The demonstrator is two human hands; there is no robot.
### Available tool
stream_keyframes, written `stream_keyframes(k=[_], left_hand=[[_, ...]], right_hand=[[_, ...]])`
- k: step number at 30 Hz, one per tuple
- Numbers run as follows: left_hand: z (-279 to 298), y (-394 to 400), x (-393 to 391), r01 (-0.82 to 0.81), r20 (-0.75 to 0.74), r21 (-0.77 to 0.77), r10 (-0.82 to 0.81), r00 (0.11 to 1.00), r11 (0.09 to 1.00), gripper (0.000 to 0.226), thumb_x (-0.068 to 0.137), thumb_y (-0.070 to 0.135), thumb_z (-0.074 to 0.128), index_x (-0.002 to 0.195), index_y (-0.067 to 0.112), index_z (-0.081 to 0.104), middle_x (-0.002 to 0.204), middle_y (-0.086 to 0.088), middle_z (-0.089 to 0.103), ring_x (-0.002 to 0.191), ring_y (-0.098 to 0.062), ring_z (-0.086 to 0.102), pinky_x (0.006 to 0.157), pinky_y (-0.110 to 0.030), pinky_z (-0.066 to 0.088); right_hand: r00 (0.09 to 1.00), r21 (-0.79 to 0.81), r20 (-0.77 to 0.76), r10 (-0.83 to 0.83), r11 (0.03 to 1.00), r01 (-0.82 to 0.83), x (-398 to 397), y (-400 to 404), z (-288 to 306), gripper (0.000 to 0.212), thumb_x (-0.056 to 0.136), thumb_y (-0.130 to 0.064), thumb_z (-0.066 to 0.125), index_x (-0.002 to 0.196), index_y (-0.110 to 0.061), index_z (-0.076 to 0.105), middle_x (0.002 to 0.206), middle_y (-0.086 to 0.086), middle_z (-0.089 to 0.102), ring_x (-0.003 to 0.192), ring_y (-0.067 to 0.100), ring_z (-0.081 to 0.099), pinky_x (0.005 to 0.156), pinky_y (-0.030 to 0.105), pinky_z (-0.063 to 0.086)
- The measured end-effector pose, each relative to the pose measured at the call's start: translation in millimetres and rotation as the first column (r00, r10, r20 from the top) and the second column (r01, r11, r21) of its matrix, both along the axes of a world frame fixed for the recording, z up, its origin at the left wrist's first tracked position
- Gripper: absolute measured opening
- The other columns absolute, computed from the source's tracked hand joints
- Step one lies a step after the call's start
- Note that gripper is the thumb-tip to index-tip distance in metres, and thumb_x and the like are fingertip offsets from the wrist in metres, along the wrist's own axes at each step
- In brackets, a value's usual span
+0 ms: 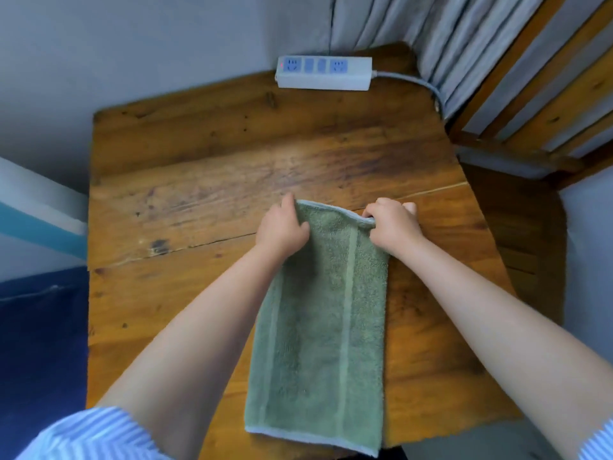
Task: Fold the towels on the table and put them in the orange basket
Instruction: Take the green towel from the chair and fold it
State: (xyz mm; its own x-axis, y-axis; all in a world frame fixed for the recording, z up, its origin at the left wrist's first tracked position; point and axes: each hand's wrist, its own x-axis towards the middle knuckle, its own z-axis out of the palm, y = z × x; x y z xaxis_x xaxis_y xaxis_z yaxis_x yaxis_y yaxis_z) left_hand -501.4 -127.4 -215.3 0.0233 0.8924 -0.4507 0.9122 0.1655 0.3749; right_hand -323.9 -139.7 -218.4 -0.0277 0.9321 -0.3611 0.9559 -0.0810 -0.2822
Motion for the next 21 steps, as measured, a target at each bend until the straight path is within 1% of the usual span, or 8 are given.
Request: stream_keyframes(k=[3,6,8,11,14,17,19,21], left_hand=[[-3.5,40.9,-2.5,-0.144,0.150,-0.008,0.144,0.978,0.989,0.062,0.082,0.013,0.054,0.139,0.013,0.030,0.132,-0.016,0.048,0.118,-0.031,0.048,0.092,-0.032,0.041],[-1.9,67.5,-10.6,-0.286,0.247,-0.114,0.306,0.920,0.951,0.056,0.079,0.007,0.057,0.133,0.014,0.041,0.124,-0.013,0.054,0.092,-0.024,0.054,0.075,-0.024,0.041],[-1.4,86.8,-16.2,-0.267,0.233,-0.153,0.298,0.926,0.951,0.053,0.079,0.005,0.059,0.129,0.013,0.046,0.115,-0.014,0.055,0.085,-0.021,0.049,0.070,-0.022,0.041],[6.0,107.2,-23.2,-0.207,0.246,-0.202,0.254,0.936,0.957,0.041,0.079,0.000,0.060,0.119,0.008,0.057,0.096,-0.010,0.053,0.083,-0.019,0.048,0.055,-0.019,0.037],[15.7,121.0,-31.9,-0.129,0.254,-0.209,0.181,0.950,0.969,0.027,0.081,-0.001,0.057,0.107,0.004,0.065,0.089,-0.008,0.055,0.079,-0.018,0.048,0.055,-0.018,0.034],[30.1,126.0,-41.3,-0.064,0.236,-0.104,0.087,0.968,0.993,0.020,0.085,0.000,0.054,0.099,0.010,0.065,0.081,-0.004,0.054,0.066,-0.013,0.045,0.055,-0.021,0.035],[39.6,123.2,-43.2,-0.027,0.200,0.050,0.017,0.980,0.998,0.020,0.087,0.001,0.052,0.099,0.011,0.063,0.088,-0.002,0.053,0.074,-0.015,0.046,0.065,-0.024,0.037],[51.4,113.0,-43.9,-0.010,0.176,0.222,-0.030,0.984,0.975,0.020,0.088,0.001,0.049,0.101,0.009,0.061,0.094,0.000,0.053,0.087,-0.016,0.047,0.074,-0.024,0.035]], right_hand=[[0.995,-0.010,-0.041,0.085,0.996,-0.086,5.4,36.6,3.0,0.032,0.079,0.003,0.049,0.103,-0.015,0.061,0.108,0.003,0.054,0.107,0.022,0.047,0.090,0.033,0.025],[0.988,-0.016,-0.047,0.148,0.989,-0.149,6.6,66.4,6.0,0.034,0.080,0.001,0.050,0.107,-0.016,0.060,0.112,0.004,0.053,0.110,0.023,0.046,0.094,0.034,0.027],[0.984,-0.059,-0.037,0.172,0.983,-0.174,5.0,89.8,7.8,0.033,0.081,-0.001,0.051,0.109,-0.015,0.059,0.115,0.006,0.051,0.112,0.025,0.046,0.097,0.037,0.029],[0.980,-0.089,-0.045,0.191,0.977,-0.195,-0.6,117.7,11.0,0.030,0.080,0.000,0.050,0.105,-0.013,0.060,0.115,0.008,0.053,0.112,0.027,0.046,0.100,0.040,0.030],[0.977,-0.066,-0.059,0.203,0.976,-0.206,-2.6,139.7,17.4,0.021,0.079,-0.002,0.052,0.092,-0.017,0.057,0.110,0.006,0.059,0.110,0.027,0.048,0.099,0.038,0.031],[0.967,-0.049,-0.103,0.232,0.970,-0.238,-2.5,157.2,33.4,0.016,0.079,-0.009,0.062,0.081,-0.020,0.051,0.097,0.003,0.059,0.104,0.026,0.051,0.094,0.037,0.034],[0.956,0.031,-0.147,0.254,0.967,-0.252,-0.3,162.6,47.0,0.017,0.076,-0.011,0.067,0.079,-0.018,0.052,0.089,0.002,0.053,0.098,0.027,0.053,0.083,0.033,0.037],[0.942,0.178,-0.155,0.298,0.946,-0.270,0.8,158.7,61.3,0.013,0.074,-0.006,0.065,0.078,-0.013,0.055,0.087,0.004,0.053,0.092,0.028,0.054,0.073,0.028,0.035]])
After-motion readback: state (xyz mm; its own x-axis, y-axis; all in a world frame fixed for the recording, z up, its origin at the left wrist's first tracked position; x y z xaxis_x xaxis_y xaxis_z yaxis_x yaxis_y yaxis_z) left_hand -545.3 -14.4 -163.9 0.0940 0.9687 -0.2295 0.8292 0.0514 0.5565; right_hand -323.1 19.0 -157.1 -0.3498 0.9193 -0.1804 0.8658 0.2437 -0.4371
